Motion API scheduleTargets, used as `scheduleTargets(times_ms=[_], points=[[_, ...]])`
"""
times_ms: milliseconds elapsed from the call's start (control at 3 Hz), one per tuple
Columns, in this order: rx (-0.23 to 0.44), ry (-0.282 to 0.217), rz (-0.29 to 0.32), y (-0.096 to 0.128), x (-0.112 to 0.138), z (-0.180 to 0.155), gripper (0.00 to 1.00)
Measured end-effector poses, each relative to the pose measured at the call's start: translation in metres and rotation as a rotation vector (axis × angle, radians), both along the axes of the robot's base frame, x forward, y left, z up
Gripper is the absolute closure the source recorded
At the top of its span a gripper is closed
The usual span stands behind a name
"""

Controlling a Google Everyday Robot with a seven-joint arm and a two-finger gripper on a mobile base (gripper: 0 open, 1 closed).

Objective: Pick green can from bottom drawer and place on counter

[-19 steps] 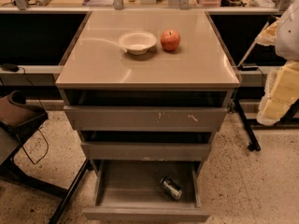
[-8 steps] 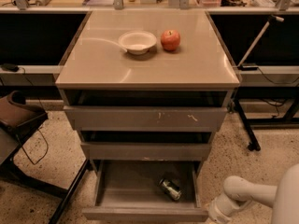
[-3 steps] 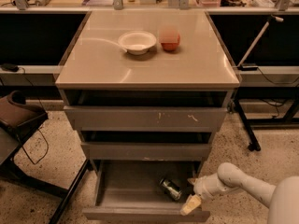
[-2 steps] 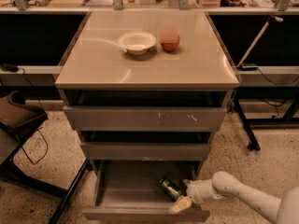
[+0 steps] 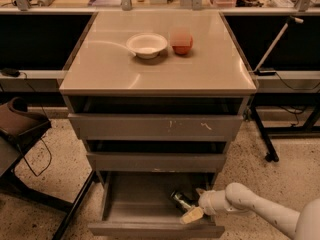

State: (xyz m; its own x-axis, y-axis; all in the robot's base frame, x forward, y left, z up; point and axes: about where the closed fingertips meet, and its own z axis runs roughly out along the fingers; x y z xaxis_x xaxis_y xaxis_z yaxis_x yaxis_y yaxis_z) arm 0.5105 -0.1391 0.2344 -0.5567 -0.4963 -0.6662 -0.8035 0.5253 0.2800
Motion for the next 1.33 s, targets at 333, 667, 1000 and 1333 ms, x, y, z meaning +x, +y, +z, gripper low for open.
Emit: scheduleTargets(times_ms=[333, 667, 1000, 1333], points=[[-0.013, -0.038, -0.046, 0.009, 0.008, -0.004, 0.00], [-0.008, -0.042, -0.105, 0.055, 0.012, -0.017, 0.00], [-0.029, -0.087, -0.168, 0.050, 0.029, -0.018, 0.00], [-0.021, -0.067, -0.182, 0.065, 0.032, -0.028, 0.00]])
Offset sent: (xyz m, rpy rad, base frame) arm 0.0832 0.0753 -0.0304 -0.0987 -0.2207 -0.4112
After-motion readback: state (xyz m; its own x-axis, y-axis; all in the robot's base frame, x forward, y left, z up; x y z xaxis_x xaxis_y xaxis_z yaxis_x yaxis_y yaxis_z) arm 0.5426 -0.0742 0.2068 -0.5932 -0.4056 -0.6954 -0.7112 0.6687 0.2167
